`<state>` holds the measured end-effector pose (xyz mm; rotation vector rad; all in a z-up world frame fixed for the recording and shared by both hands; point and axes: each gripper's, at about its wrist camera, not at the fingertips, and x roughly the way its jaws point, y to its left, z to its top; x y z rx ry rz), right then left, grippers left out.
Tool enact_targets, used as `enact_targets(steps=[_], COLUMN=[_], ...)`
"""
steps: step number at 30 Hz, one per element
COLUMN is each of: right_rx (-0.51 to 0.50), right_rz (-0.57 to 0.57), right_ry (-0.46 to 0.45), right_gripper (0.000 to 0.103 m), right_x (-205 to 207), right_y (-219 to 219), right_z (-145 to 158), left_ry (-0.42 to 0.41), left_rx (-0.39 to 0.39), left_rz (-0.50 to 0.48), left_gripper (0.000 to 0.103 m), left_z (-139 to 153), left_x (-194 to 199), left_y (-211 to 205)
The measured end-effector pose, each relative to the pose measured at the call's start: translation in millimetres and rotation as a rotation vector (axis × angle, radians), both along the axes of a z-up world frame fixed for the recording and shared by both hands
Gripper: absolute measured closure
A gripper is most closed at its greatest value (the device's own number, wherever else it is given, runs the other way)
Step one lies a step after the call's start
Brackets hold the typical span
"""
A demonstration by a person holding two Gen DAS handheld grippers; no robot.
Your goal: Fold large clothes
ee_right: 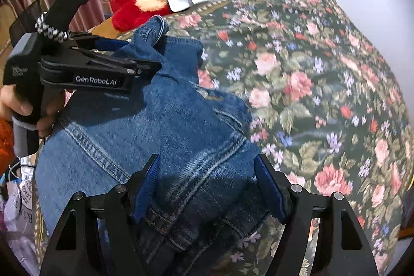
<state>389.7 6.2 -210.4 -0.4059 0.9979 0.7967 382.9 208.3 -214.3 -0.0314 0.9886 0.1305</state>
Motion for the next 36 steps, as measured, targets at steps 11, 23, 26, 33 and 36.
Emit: enact_targets(steps=[11, 23, 26, 33, 36], right_rx=[0.075, 0.059, 0.107, 0.287, 0.37], right_rz=[-0.057, -0.125, -0.18, -0.242, -0.233], right_ry=[0.007, 0.103, 0.102, -0.04, -0.146], right_gripper=[0.032, 0.032, 0.032, 0.032, 0.031], right_x=[-39, -79, -84, -123, -146], right_y=[-27, -61, -79, -104, -109], right_z=[50, 30, 45, 115, 154], left_ry=[-0.071, 0.02, 0.002, -0.229, -0.373], left_rx=[-0.044, -0.055, -0.029, -0.036, -0.037], left_rz=[-0.061, 0.007, 0.036, 0.083, 0.065], left_gripper=[0.023, 0.022, 0.023, 0.023, 0.023], left_z=[52, 20, 32, 112, 157], left_x=[-90, -167, -186, -227, -251], left_y=[-4, -15, -12, -22, -37])
